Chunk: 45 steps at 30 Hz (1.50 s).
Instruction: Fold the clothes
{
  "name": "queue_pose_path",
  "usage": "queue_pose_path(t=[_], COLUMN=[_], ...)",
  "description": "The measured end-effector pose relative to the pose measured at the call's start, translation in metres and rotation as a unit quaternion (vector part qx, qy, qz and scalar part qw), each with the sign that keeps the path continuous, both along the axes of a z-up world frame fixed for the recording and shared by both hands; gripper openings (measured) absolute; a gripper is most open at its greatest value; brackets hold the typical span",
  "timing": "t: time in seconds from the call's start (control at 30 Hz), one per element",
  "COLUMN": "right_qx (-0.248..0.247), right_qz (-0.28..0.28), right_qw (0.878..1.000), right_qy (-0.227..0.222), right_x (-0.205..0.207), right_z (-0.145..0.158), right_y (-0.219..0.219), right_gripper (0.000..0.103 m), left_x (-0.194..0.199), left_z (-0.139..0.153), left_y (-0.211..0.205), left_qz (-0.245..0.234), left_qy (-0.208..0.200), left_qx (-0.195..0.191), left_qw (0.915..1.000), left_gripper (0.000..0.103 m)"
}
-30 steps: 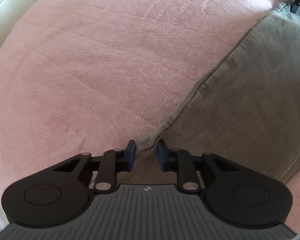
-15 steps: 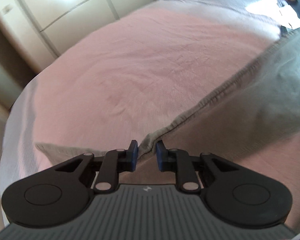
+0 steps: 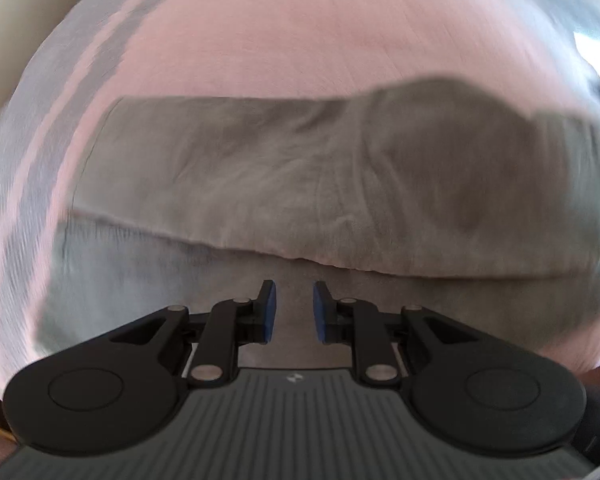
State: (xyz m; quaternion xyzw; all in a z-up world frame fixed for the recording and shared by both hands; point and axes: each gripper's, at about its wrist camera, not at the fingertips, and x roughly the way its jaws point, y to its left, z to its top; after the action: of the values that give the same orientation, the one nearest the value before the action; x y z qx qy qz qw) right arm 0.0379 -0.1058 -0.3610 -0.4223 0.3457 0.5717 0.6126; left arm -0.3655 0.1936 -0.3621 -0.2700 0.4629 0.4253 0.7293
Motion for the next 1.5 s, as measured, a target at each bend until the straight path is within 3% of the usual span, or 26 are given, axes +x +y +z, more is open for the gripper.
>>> queue_pose_path(t=[0.13,0.23,0.3,0.43,0.63,0.7,0.77,0.87,0.97,1.03,1.2,1.23,1.3,1.37,1.43,1.5], right_qx=[0.074,0.145,0.174,0.219,0.261,0.276,0.292,0.316,0.334,0.332,0.342,0.345,0.354,0.361,0.368,0.38], right_qz=[-0.109,-0.189,-0.208,-0.176,-0.161,-0.171,-0.207,-0.278,-0.351,-0.409,-0.515,-0.524,-0.534,-0.541,-0.544,-0.542], right_qw=[0.989,0.963,0.954,0.956,0.95,0.945,0.931,0.896,0.847,0.801,0.656,0.641,0.625,0.616,0.609,0.602], right_qy=[0.07,0.127,0.13,0.087,0.056,0.05,0.073,0.14,0.22,0.284,0.433,0.443,0.446,0.445,0.445,0.447], right_x=[0.024,0.042,0.048,0.042,0.037,0.029,0.024,0.024,0.037,0.048,0.068,0.069,0.07,0.071,0.073,0.075], right_z=[-0.003,-0.004,-0.006,-0.008,-0.038,-0.044,-0.041,-0.03,-0.027,-0.034,-0.064,-0.067,-0.068,-0.068,-0.064,-0.059], right_y=[-0.012,-0.025,-0.026,-0.025,-0.031,-0.041,-0.053,-0.076,-0.103,-0.121,-0.166,-0.173,-0.181,-0.187,-0.188,-0.191], right_gripper=[0.077,0.077,0.077,0.077,0.077,0.077,0.077,0.077,0.077,0.077,0.077,0.077,0.077,0.077,0.076,0.076], left_x=[-0.014,-0.024,-0.03,-0.025,-0.035,-0.047,-0.063,-0.089,-0.109,-0.121,-0.131,-0.131,-0.127,-0.121,-0.117,-0.115], left_z=[-0.009,-0.023,-0.032,-0.047,-0.064,-0.062,-0.057,-0.051,-0.057,-0.062,-0.087,-0.089,-0.087,-0.08,-0.058,-0.02], left_y=[0.013,0.024,0.032,0.032,0.01,-0.001,-0.004,0.007,0.026,0.039,0.067,0.071,0.078,0.082,0.078,0.06], left_qz=[0.062,0.091,0.11,0.087,0.074,0.087,0.121,0.182,0.241,0.277,0.337,0.345,0.348,0.34,0.31,0.262], left_qy=[-0.063,-0.105,-0.133,-0.147,-0.167,-0.175,-0.185,-0.203,-0.25,-0.278,-0.349,-0.358,-0.364,-0.365,-0.374,-0.37], left_qx=[0.022,0.032,0.038,0.081,0.133,0.135,0.112,0.092,0.064,0.044,-0.009,-0.014,-0.011,0.0,0.033,0.099], left_qw=[0.9958,0.9898,0.9842,0.982,0.9742,0.9713,0.9689,0.9576,0.9357,0.9184,0.8745,0.8676,0.8642,0.8666,0.8736,0.8857], left_gripper=[0.024,0.026,0.026,0.028,0.028,0.029,0.029,0.03,0.031,0.031,0.032,0.031,0.03,0.001,0.002,0.002])
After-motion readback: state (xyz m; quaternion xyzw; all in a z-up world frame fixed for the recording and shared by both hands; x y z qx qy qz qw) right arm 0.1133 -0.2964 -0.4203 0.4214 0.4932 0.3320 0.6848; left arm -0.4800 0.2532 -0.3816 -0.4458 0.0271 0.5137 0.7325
